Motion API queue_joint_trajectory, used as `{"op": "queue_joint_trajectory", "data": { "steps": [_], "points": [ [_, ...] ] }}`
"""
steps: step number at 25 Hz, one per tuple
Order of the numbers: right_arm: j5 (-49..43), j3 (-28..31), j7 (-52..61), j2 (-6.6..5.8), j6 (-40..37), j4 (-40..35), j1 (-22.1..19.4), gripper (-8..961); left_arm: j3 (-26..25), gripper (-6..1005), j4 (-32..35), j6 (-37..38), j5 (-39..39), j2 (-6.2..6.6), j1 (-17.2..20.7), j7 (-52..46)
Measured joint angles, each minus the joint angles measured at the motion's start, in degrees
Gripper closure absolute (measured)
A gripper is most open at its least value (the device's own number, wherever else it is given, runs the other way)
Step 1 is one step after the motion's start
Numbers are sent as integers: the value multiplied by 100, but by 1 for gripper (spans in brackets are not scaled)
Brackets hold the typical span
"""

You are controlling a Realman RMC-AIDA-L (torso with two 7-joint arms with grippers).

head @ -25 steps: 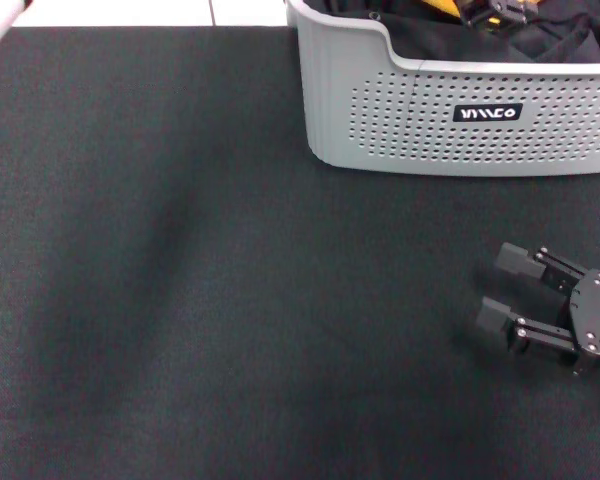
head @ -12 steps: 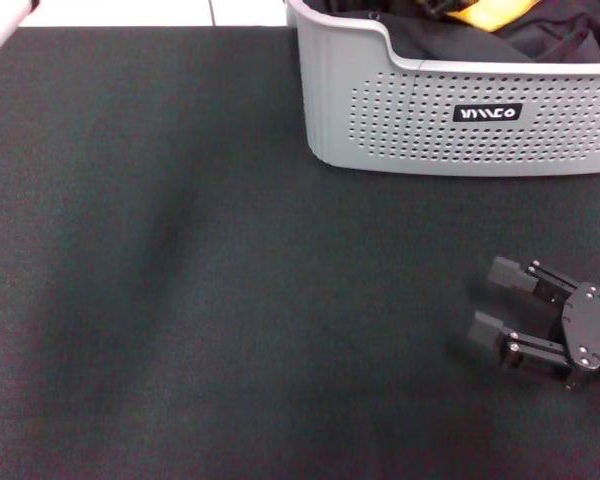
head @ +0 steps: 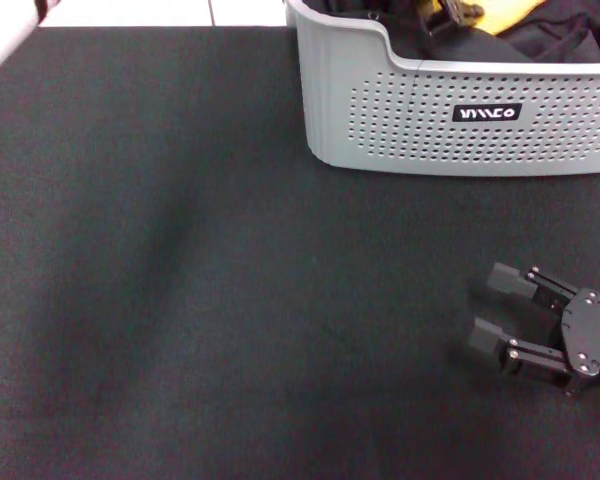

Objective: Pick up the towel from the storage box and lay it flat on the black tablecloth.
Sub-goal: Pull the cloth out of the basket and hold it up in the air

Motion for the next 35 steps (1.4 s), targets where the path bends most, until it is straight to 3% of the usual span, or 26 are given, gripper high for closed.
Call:
{"op": "queue_joint_trajectory", "data": {
  "steps": [5,12,18,23,35],
  "points": [
    [-9,2,-2,-1,0,-1,-5,83,339,581,99,13,-214,0,28,-2],
    [-11,0,-13,6,-3,7,-25,83,420,581,501,88,-281,-3,209,-3],
    [-10,7,-68,16,-2,7,-43,83,408,630,380,35,-222,5,185,-1],
    [-6,-4,-73,18,2,7,-52,84,379,770,322,7,-217,1,168,-2],
    [-28,-4,-73,16,11,7,-60,84,399,787,173,-70,-211,0,130,-3]
  ]
}}
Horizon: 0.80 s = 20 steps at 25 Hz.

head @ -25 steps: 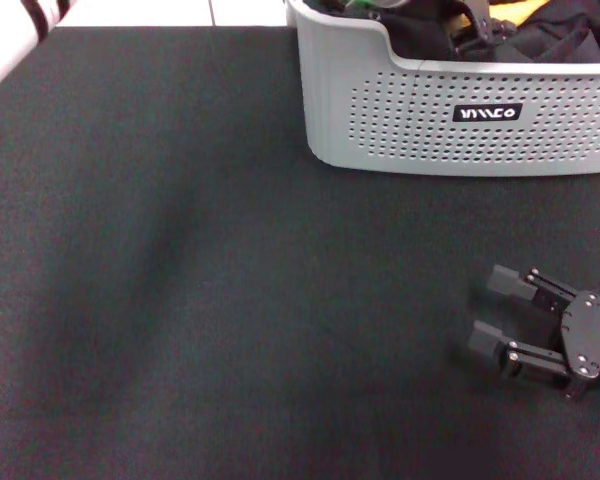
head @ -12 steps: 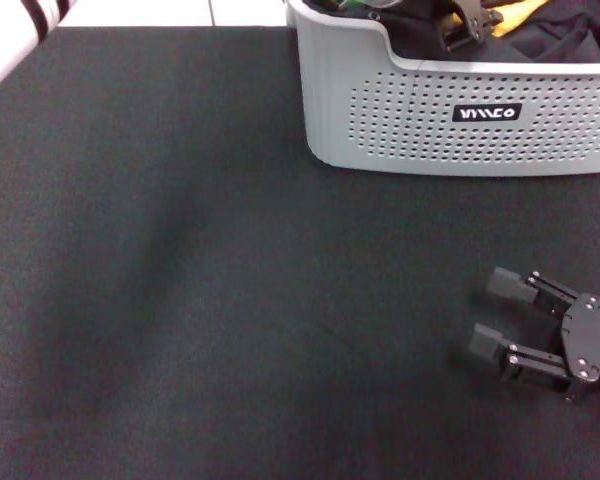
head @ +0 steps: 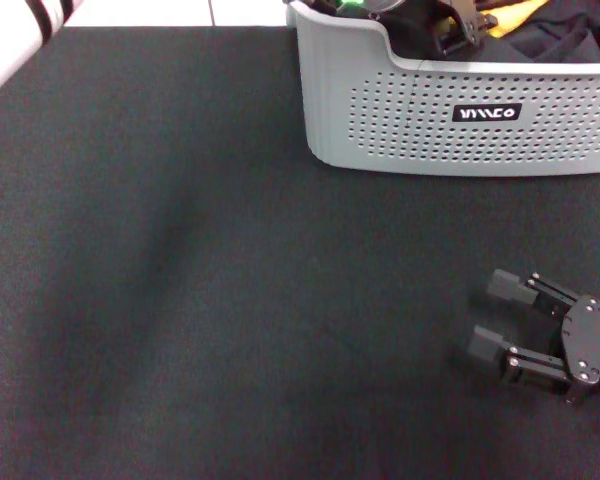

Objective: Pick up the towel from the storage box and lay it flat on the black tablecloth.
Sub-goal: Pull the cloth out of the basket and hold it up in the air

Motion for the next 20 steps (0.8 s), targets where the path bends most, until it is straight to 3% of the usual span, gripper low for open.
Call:
{"op": "queue_joint_trajectory", "data": {
  "steps": [13,18,20],
  "points": [
    [-53,0,0,0,5,0,-15,84,9,831,-75,-10,-27,-4,25,45],
    [-56,0,0,0,15,0,-69,84,3,968,-44,-57,-146,-7,58,40],
    [-57,0,-2,0,30,0,-79,84,1,971,-12,-111,-186,-9,79,37]
  ]
}}
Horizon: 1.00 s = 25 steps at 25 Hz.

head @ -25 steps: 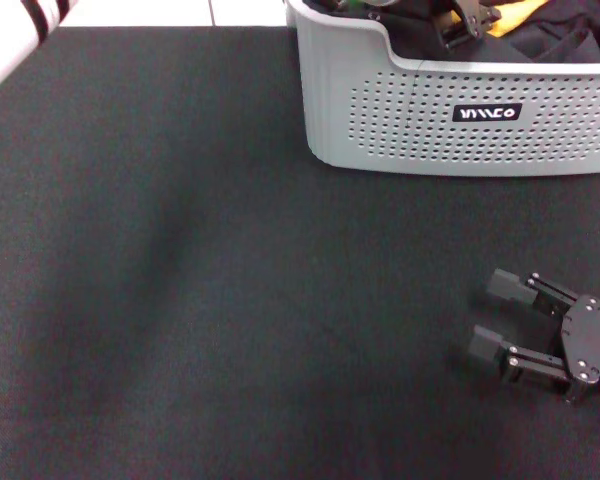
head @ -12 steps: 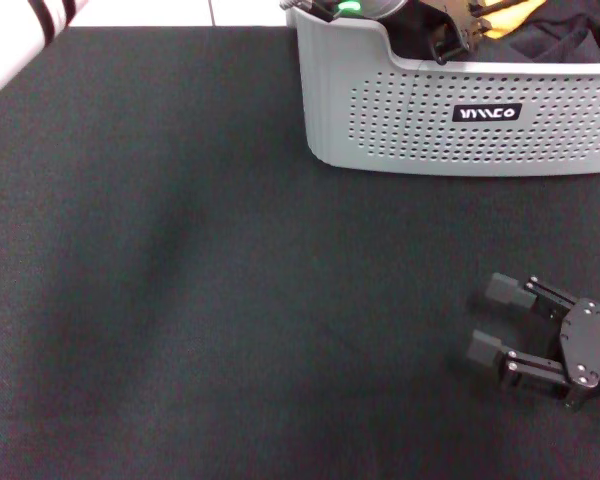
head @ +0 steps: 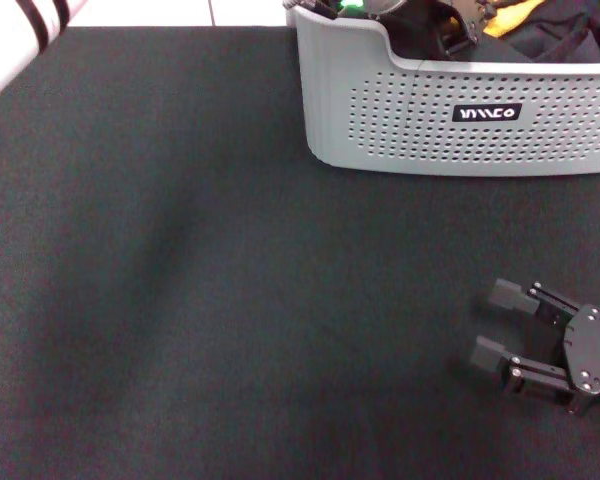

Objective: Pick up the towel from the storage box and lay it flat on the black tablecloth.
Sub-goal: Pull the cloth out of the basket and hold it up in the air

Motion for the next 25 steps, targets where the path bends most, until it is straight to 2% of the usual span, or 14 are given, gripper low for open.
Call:
{"op": "queue_joint_trajectory", "data": {
  "steps": [3,7,11,15,17,21,25],
  "points": [
    [-1,8,-2,0,34,0,-2,84,-13,975,169,-32,-17,-2,94,-19],
    [16,62,-14,-40,256,-1,-15,84,-34,976,1214,-31,-327,5,625,-91],
    [46,237,-39,-108,482,-12,-70,85,-206,976,2949,145,-1001,41,1507,-62],
    [51,396,-45,-169,652,-120,-87,85,-542,977,4577,722,-1611,44,2308,91],
    [54,431,-2,-202,705,-251,-85,85,-724,977,5031,1044,-1909,46,2553,164],
    [55,433,400,-296,766,-970,-203,85,-1200,979,5763,1910,-2230,52,2879,235],
    [57,431,938,-387,790,-2119,-541,85,-1621,980,5995,2916,-2236,53,3022,227]
  ]
}}
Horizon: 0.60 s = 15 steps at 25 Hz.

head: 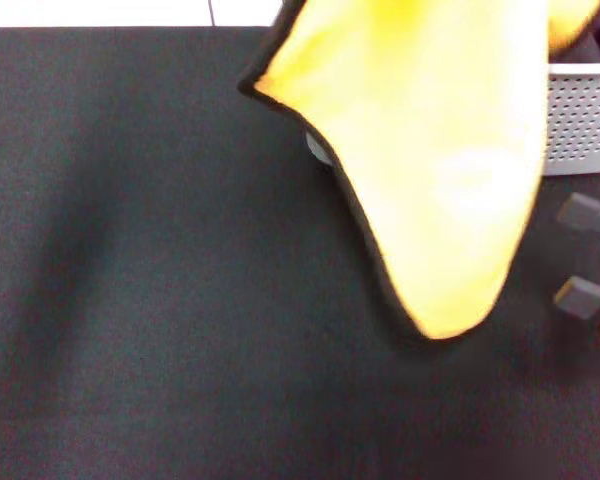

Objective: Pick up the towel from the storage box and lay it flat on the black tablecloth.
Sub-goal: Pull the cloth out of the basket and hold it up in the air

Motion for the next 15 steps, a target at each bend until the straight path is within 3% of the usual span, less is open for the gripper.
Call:
{"op": "queue_joint_trajectory", "data": {
  "steps": [3,9,15],
  "points": [
    [94,31,323,-106,7,-757,-253,85,-172,979,-80,584,38,0,130,125],
    [226,361,803,-311,35,-1179,-298,87,-187,979,-279,1410,110,0,461,909],
    [229,592,975,-348,37,-1266,-203,90,-164,978,-431,1824,210,-8,658,1467]
  ]
}}
